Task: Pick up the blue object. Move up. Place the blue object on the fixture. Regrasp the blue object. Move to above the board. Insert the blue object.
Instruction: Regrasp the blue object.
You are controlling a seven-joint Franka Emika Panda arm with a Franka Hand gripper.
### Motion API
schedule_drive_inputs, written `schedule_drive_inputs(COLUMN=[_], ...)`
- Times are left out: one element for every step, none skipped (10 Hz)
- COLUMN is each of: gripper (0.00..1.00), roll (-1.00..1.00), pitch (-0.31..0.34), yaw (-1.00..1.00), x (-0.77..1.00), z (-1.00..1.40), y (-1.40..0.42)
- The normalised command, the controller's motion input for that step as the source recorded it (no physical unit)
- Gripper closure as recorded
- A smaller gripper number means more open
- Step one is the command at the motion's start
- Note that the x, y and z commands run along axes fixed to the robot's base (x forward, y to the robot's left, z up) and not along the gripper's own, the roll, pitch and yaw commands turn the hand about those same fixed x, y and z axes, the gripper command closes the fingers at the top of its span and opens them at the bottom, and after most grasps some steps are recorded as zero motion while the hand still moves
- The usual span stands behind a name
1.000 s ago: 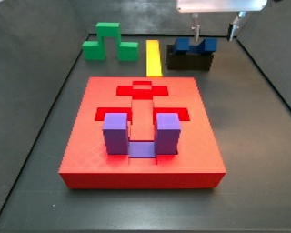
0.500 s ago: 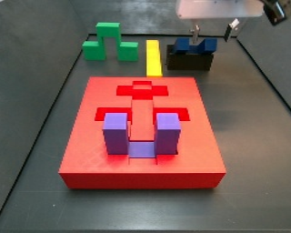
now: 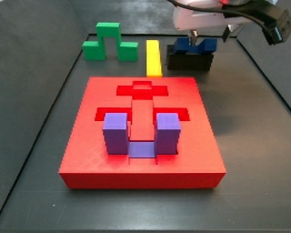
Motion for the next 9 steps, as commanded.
schedule_drive_inputs(gripper=[0.00,0.00,0.00,0.00,0.00,0.00,0.00,0.00,0.00], roll=[1.00,1.00,1.00,0.93,0.76,0.64,0.59,0.55,0.29], pitch=[0.080,0.137,0.154,0.120,0.086,0.114,0.094,0.094,0.040], yaw=[0.03,0.04,0.05,0.03,0.00,0.00,0.00,0.00,0.00], x=[0.23,0.29,0.34,0.35,0.28,0.16,0.12,0.11,0.05], z=[0.00,-0.03,-0.04,-0.11,-0.24,-0.23,-0.19,-0.15,-0.06], y=[0.00,0.00,-0.04,-0.11,-0.12,-0.11,-0.12,-0.15,-0.10])
